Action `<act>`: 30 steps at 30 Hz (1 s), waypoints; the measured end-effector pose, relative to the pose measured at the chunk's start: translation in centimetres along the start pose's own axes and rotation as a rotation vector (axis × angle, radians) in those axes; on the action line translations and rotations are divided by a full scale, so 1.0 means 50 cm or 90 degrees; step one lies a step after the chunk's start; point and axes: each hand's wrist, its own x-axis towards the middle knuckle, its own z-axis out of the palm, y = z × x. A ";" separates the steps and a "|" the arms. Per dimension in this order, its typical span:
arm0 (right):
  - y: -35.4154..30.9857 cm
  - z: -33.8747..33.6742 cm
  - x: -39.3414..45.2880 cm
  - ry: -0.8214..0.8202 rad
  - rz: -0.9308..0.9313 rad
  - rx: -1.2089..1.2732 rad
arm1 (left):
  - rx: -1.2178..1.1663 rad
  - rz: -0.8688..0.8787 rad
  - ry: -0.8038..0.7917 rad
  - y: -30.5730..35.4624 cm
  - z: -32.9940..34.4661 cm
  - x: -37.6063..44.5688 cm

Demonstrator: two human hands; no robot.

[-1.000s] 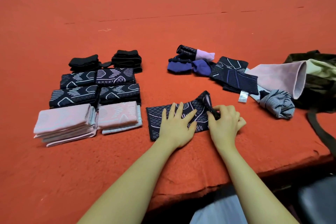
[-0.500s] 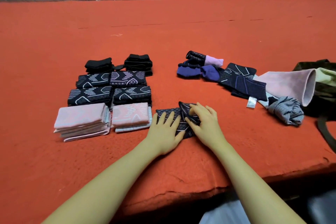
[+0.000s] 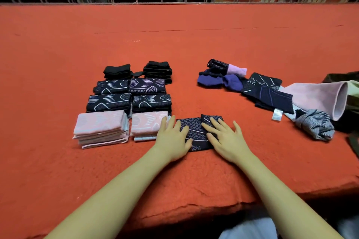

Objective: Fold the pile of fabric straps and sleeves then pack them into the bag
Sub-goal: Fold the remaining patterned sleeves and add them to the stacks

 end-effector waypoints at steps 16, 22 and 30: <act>-0.019 0.023 0.002 0.102 0.065 0.003 | 0.057 -0.011 0.031 -0.011 -0.015 0.094; 0.001 0.019 0.000 0.101 0.033 -0.033 | 0.054 -0.020 0.106 -0.015 -0.009 0.104; 0.008 0.028 -0.006 0.152 0.035 0.046 | -0.040 0.023 0.341 -0.012 -0.021 0.096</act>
